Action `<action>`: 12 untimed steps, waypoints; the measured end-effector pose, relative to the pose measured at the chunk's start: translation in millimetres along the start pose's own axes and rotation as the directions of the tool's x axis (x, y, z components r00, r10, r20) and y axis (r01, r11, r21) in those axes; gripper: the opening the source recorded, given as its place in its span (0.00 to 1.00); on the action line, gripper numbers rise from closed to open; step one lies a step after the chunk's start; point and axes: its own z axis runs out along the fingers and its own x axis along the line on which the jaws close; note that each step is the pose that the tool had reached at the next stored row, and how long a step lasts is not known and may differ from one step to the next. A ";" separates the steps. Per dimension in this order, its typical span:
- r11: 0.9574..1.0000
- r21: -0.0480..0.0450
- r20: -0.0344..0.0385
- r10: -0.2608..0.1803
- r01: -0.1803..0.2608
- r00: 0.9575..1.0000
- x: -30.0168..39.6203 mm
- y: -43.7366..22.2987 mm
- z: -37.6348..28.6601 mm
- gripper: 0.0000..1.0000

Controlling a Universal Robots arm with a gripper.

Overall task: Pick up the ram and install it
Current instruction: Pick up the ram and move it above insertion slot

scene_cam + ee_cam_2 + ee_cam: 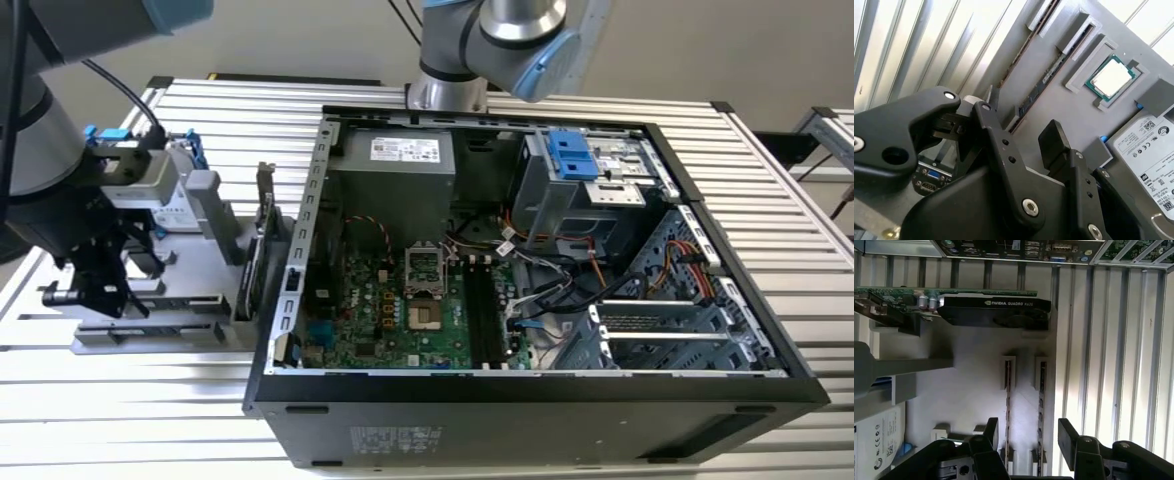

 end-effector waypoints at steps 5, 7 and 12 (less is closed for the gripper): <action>1.000 0.000 0.000 0.000 0.000 1.000 -2.7 -0.2 3.1 1.00; 1.000 0.000 0.001 0.000 0.000 1.000 -3.6 -0.3 4.5 1.00; 1.000 0.000 0.002 0.000 0.000 1.000 -4.5 -0.5 7.9 1.00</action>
